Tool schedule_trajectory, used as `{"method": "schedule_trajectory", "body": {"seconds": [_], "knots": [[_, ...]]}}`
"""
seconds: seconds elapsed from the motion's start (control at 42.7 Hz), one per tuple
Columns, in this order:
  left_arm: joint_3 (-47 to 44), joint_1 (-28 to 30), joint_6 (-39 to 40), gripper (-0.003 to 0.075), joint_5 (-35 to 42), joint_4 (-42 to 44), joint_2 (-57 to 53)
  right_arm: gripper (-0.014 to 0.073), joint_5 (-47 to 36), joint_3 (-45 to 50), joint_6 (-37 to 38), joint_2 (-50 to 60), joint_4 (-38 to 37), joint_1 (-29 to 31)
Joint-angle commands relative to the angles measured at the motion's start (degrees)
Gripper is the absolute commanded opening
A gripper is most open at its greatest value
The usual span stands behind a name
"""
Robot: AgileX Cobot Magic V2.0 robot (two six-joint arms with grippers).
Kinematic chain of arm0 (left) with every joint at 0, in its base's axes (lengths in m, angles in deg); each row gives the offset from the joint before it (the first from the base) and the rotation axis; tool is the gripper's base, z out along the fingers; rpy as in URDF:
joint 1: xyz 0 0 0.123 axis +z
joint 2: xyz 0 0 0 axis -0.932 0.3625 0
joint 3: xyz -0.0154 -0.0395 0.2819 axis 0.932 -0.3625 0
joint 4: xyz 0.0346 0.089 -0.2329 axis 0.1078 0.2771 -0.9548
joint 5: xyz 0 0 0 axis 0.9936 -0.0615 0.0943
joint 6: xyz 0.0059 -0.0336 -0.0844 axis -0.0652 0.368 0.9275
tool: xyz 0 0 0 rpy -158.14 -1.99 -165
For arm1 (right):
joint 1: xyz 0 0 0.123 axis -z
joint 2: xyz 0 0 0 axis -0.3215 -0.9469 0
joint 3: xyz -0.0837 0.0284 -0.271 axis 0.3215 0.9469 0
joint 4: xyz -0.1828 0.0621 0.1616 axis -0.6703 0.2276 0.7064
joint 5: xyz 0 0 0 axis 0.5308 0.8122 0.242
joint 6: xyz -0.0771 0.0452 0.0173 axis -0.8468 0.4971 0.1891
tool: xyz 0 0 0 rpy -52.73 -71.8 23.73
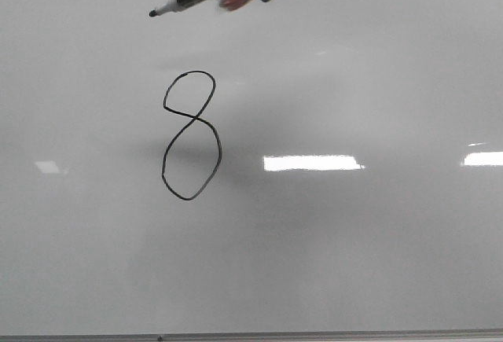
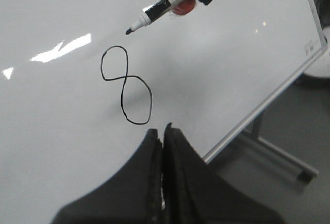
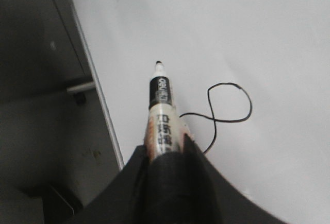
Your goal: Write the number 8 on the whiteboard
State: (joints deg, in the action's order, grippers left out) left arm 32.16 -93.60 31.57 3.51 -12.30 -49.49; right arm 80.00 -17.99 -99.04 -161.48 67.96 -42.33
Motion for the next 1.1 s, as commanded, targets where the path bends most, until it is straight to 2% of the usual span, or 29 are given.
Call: {"method": "schedule_trajectory", "body": {"seconds": [0.0, 0.141, 0.187, 0.328, 0.515, 0.585, 0.703, 1.007, 1.077], "knots": [[5.7, 0.2, -7.1, 0.0078, -1.6, -0.5, 5.8, -0.0059, 4.1, -2.1, -4.6, 3.3, -2.7, -0.5], [12.7, -0.5, -13.3, 0.036, -6.1, -0.8, 16.5, -0.0059, 7.5, -2.3, -9.3, 4.4, -6.3, -4.6], [14.8, -1.2, -15.5, 0.0413, -7.2, -0.8, 19.2, -0.0059, 7.0, -2.3, -9.2, 4.4, -7.4, -6.9], [19.2, -5.6, -16.8, 0.042, -8.5, 0.1, 25.0, -0.0059, 3.8, -2.3, -9.2, 4.3, -8.9, -12.8], [20.4, -12.4, -16.8, 0.0419, -8.0, 1.8, 30.6, -0.0059, 0.2, -2.3, -9.2, 4.3, -8.9, -20.2], [20.4, -12.9, -16.7, 0.0389, -7.7, 1.8, 30.9, -0.0059, -0.1, -2.3, -9.2, 4.3, -9.1, -21.3], [20.4, -12.9, -16.7, 0.0298, -8.5, 1.8, 30.9, -0.0059, -0.1, -2.3, -9.2, 4.3, -9.2, -21.5], [20.4, -12.9, -16.7, -0.0007, -9.7, 1.9, 30.9, -0.0052, -0.9, -2.3, -9.2, 4.3, -10.5, -21.5], [20.4, -12.9, -16.8, -0.0021, -10.1, 1.9, 30.9, -0.0014, -2.0, -2.3, -8.5, 4.3, -10.5, -21.5]]}}
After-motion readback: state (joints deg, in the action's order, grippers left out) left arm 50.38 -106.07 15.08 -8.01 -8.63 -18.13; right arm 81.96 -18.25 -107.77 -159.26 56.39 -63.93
